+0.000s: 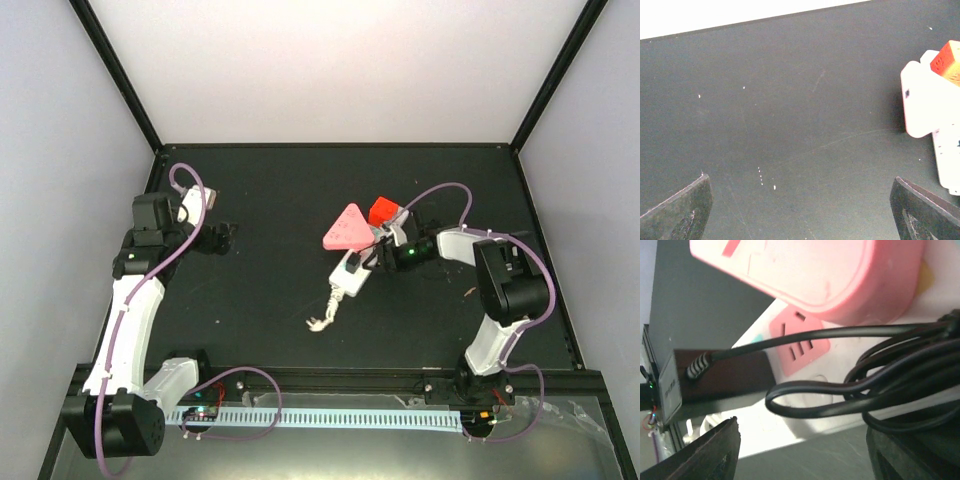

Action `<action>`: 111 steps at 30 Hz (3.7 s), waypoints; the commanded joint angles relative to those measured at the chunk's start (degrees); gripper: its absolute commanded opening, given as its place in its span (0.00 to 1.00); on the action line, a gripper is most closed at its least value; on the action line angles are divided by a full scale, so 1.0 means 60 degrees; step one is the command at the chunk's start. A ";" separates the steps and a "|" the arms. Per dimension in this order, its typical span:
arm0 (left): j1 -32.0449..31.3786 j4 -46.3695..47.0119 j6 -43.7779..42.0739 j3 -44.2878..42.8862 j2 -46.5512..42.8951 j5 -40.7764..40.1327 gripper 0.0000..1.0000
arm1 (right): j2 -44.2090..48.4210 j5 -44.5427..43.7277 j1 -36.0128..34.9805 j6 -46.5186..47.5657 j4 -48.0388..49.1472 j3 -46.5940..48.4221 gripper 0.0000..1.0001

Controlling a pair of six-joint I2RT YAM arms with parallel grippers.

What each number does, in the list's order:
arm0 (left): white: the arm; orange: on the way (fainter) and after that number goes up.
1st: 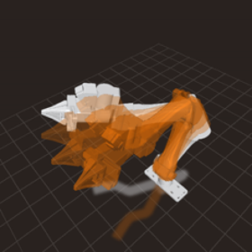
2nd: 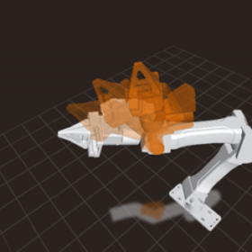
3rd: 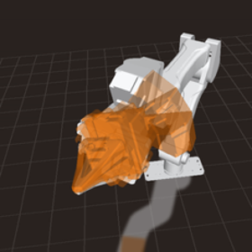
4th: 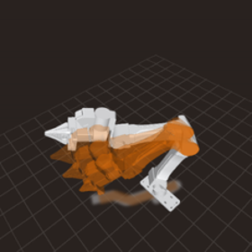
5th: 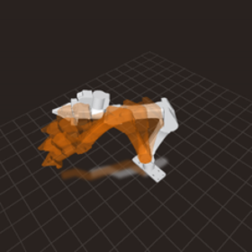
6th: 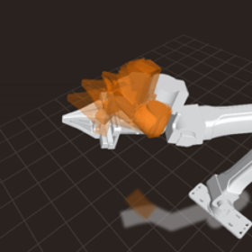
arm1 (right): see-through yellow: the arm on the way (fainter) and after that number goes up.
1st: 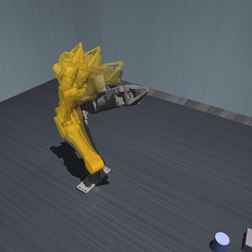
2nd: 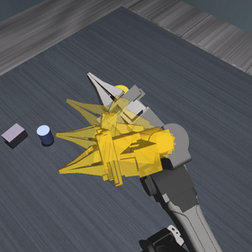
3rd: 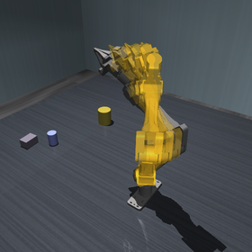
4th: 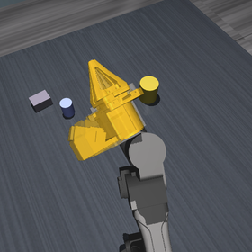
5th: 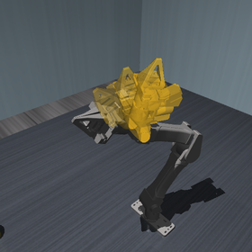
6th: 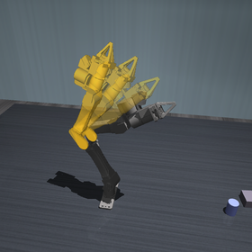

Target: Pull the plug off the socket

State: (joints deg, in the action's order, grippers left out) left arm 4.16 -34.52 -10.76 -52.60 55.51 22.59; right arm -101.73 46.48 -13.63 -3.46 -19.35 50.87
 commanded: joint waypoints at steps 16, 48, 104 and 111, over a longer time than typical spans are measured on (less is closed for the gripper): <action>-0.2976 -0.2936 -0.3684 -0.0659 0.1196 0.1323 0.99 | 0.2304 0.0846 -0.0883 0.0999 0.0189 -0.0536 0.83; -0.8970 -0.0028 -0.3451 0.0252 0.5953 -0.4655 0.48 | 0.4989 0.1574 0.2596 0.0314 0.0651 -0.0776 0.85; -0.3821 -0.0359 -0.6907 0.1930 0.3298 -0.2129 0.73 | 0.3850 -0.6429 -0.1393 0.0135 -0.0028 0.0384 1.00; -0.3015 -0.2260 -0.7433 0.1415 0.2123 -0.0284 0.99 | 0.4097 -0.6997 -0.2153 -0.0321 0.0964 -0.0283 1.00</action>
State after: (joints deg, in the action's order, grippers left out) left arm -15.70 -40.95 -54.35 -40.77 72.31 12.56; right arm -78.35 7.90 -24.58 -3.90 -17.15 50.50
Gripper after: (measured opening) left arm 0.985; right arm 0.999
